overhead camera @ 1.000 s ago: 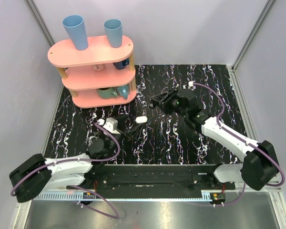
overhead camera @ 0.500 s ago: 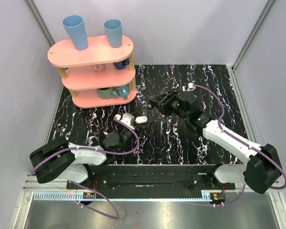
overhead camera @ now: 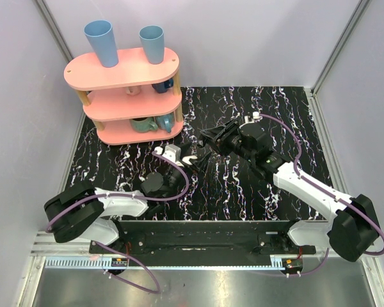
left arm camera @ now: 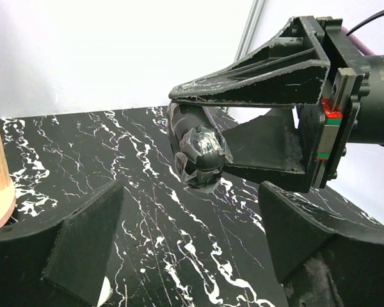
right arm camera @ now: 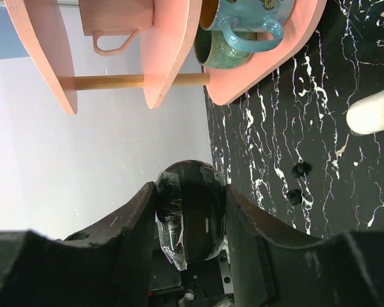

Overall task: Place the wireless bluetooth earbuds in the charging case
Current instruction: Pass from the right arm to the left, then pass from the left arm to the right

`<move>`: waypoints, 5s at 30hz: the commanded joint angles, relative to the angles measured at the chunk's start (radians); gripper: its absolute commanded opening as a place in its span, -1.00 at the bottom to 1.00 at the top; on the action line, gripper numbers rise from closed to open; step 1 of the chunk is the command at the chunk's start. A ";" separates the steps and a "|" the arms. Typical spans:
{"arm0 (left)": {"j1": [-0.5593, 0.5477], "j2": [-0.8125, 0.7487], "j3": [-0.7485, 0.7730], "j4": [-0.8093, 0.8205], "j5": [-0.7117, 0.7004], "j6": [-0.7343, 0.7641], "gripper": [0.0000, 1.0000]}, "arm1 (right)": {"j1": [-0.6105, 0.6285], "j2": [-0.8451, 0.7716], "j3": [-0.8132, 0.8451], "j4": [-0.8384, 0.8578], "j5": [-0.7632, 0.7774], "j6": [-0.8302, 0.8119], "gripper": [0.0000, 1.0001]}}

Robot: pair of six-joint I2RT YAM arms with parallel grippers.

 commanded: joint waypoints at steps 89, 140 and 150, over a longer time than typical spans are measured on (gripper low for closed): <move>0.390 -0.707 0.099 -0.847 0.898 0.016 -1.00 | 0.007 -0.137 0.058 0.071 -0.458 -0.125 0.80; 0.390 -0.601 0.085 -0.694 0.898 -0.015 -1.00 | 0.019 -0.027 -0.050 0.308 -0.533 0.090 0.14; 0.390 -0.614 0.097 -0.739 0.884 -0.014 -0.97 | 0.019 -0.015 -0.060 0.352 -0.538 0.117 -0.20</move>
